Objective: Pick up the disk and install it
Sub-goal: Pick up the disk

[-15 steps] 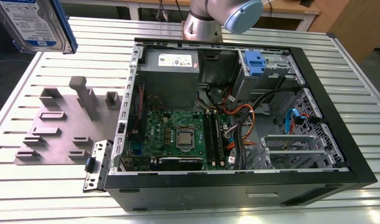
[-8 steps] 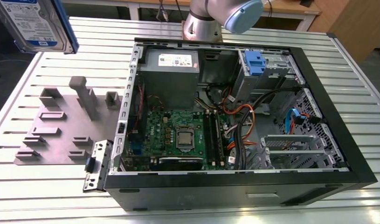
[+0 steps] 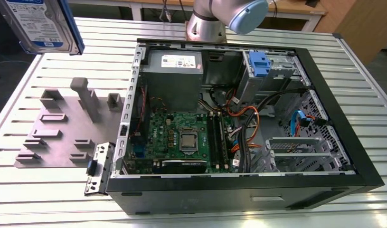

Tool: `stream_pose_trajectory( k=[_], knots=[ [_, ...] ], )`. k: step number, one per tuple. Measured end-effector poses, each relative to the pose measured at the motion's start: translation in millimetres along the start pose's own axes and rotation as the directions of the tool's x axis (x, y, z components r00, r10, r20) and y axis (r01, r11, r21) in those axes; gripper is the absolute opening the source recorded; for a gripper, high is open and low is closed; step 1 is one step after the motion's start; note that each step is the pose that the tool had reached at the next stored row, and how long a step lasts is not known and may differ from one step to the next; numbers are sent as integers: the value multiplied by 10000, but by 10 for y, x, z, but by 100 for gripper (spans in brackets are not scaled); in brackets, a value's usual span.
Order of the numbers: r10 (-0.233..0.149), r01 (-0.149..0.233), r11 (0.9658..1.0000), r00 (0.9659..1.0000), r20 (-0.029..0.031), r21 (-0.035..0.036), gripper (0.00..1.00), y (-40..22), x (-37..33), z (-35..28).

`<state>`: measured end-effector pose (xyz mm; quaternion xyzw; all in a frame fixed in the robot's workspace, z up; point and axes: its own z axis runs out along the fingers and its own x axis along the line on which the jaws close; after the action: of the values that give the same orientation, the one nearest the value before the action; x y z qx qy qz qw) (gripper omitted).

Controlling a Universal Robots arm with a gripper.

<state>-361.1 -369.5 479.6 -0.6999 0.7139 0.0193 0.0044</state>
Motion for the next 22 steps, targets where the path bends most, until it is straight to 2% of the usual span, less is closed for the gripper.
stream_pose_trajectory(
  k=[9,22],
  knots=[
    [-1,1,10000,10000,5,0,35,-104,-2,-2],
    [0,0,10000,10000,17,0,35,-297,-6,-6]
  ],
)
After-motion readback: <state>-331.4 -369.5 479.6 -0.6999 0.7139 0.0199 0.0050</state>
